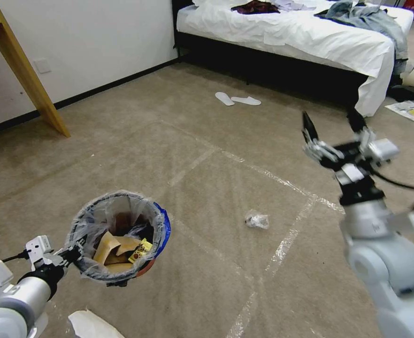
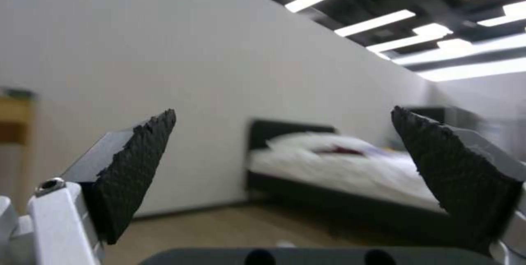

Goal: Pick up the trash bin and place the garbage on the floor into it.

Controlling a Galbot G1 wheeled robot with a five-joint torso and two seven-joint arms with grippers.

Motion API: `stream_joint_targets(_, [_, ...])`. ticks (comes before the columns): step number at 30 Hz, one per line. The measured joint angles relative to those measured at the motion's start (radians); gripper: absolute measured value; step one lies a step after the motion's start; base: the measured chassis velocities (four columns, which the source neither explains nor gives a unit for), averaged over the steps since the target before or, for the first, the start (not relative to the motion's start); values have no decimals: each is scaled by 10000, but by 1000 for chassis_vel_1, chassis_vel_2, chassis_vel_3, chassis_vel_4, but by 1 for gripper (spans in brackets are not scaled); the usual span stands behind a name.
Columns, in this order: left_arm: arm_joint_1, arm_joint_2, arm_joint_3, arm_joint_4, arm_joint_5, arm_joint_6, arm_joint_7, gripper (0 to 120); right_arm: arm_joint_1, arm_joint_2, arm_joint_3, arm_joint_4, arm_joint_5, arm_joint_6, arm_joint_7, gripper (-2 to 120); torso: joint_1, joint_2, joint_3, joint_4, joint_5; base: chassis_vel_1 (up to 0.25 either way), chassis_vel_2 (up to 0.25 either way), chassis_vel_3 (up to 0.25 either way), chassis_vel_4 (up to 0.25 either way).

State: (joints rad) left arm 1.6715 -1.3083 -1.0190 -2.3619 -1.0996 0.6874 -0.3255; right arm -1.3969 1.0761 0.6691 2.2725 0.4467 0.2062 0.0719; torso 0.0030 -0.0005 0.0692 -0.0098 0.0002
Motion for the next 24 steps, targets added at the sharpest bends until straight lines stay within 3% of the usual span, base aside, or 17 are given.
stream_joint_targets(4, [17,8,2,80,36,-9,6,1,-1010,772,27,-18,-1090,-25,605,100,0,0,0,1,-2,0,0,0,0])
stream_joint_targets(10, [4,67,-4,140,8,-12,20,1,-1323,1296,-271,-652,-2155,387,699,100,0,0,0,2,-2,0,0,0,0])
stream_joint_targets(24, [-82,122,-2,233,-72,-13,29,1,-1386,1452,-596,-1290,-2577,747,676,100,-1,0,-1,2,-1,-29,31,29,-30])
